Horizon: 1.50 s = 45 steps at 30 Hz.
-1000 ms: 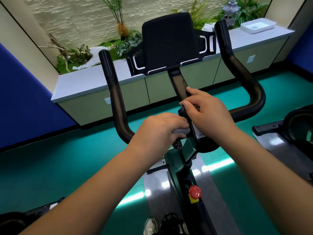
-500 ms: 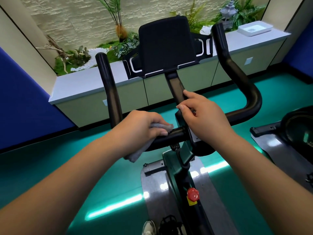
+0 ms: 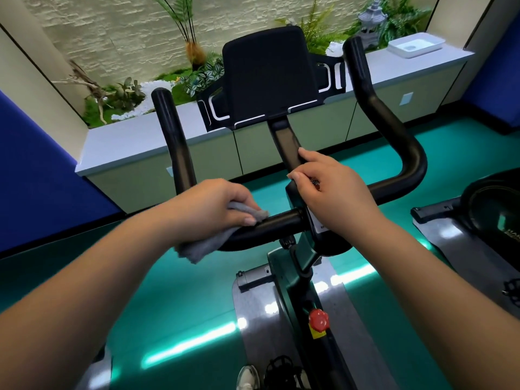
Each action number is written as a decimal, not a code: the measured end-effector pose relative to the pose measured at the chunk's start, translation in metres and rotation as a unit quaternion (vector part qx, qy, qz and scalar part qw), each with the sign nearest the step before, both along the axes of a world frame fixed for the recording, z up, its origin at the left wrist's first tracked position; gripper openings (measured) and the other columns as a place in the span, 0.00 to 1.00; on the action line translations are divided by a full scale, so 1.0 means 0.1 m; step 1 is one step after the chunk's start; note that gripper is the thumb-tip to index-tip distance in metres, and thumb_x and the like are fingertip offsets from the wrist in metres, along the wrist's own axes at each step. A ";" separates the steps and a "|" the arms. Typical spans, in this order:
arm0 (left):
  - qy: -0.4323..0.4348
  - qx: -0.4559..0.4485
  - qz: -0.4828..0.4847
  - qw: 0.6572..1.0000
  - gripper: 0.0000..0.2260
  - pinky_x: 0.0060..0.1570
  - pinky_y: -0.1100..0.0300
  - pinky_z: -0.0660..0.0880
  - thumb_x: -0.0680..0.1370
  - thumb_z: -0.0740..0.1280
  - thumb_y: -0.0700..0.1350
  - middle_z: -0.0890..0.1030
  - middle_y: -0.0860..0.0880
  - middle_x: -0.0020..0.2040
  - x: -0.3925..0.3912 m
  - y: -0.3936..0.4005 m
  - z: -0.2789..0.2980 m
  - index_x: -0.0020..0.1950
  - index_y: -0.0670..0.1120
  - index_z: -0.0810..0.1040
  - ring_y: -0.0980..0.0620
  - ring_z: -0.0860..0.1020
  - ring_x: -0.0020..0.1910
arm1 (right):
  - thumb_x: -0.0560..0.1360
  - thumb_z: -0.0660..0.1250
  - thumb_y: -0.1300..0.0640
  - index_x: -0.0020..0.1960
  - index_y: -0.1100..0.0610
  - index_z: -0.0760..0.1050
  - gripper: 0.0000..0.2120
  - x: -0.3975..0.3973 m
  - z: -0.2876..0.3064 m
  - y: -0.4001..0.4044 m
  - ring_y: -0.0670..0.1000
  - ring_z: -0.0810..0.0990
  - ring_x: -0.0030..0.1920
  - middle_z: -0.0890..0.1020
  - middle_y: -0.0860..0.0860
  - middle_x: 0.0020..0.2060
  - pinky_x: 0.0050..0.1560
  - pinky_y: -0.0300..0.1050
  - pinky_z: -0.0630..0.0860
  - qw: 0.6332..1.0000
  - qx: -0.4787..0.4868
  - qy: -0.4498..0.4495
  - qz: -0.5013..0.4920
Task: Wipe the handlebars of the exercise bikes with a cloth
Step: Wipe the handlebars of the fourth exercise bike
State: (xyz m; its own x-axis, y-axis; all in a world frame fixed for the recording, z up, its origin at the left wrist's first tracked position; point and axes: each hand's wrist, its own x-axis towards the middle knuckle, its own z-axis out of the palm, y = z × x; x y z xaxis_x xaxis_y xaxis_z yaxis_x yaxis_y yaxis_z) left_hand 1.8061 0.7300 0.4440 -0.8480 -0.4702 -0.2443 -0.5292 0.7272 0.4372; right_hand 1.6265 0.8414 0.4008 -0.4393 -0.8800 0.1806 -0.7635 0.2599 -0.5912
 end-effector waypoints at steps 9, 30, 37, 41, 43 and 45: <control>0.051 -0.019 0.020 0.998 0.08 0.46 0.78 0.66 0.75 0.70 0.48 0.80 0.61 0.47 -0.09 0.12 -0.11 0.53 0.56 0.82 0.63 0.76 0.49 | 0.79 0.59 0.49 0.53 0.47 0.80 0.12 0.00 0.00 -0.01 0.44 0.72 0.64 0.68 0.41 0.71 0.52 0.38 0.67 1.000 -0.003 0.006 -0.009; -0.017 -0.124 -0.104 0.987 0.09 0.58 0.61 0.69 0.78 0.65 0.42 0.81 0.51 0.53 0.32 -0.09 0.06 0.55 0.48 0.83 0.52 0.77 0.55 | 0.79 0.57 0.50 0.52 0.45 0.79 0.12 0.14 0.02 0.00 0.43 0.75 0.60 0.68 0.38 0.70 0.47 0.41 0.70 0.998 0.007 0.026 -0.059; 0.290 0.018 0.175 0.941 0.12 0.52 0.77 0.67 0.74 0.70 0.39 0.81 0.62 0.50 0.42 0.52 -0.20 0.52 0.55 0.83 0.66 0.76 0.51 | 0.79 0.57 0.49 0.53 0.44 0.79 0.12 0.13 0.01 0.01 0.43 0.75 0.60 0.69 0.37 0.70 0.48 0.41 0.70 0.998 0.003 0.015 -0.061; 0.336 0.149 0.235 0.900 0.14 0.47 0.74 0.72 0.73 0.70 0.39 0.82 0.63 0.46 0.45 1.02 -0.36 0.48 0.59 0.83 0.65 0.79 0.47 | 0.79 0.57 0.49 0.53 0.44 0.79 0.12 0.13 0.01 0.01 0.43 0.73 0.62 0.69 0.37 0.70 0.51 0.41 0.70 0.998 0.003 0.011 -0.061; 0.322 0.197 0.258 0.889 0.13 0.48 0.70 0.74 0.73 0.70 0.39 0.83 0.62 0.45 0.45 1.14 -0.52 0.47 0.58 0.84 0.63 0.80 0.47 | 0.79 0.57 0.49 0.53 0.45 0.79 0.12 0.14 0.01 0.01 0.43 0.73 0.62 0.69 0.38 0.70 0.51 0.41 0.70 0.998 0.000 0.012 -0.060; 0.307 0.226 0.294 0.877 0.11 0.46 0.70 0.74 0.73 0.71 0.40 0.83 0.62 0.44 0.42 1.18 -0.69 0.46 0.57 0.84 0.63 0.80 0.46 | 0.79 0.57 0.49 0.54 0.45 0.79 0.12 0.14 0.01 0.02 0.43 0.73 0.62 0.69 0.38 0.70 0.51 0.41 0.70 0.998 0.000 0.014 -0.058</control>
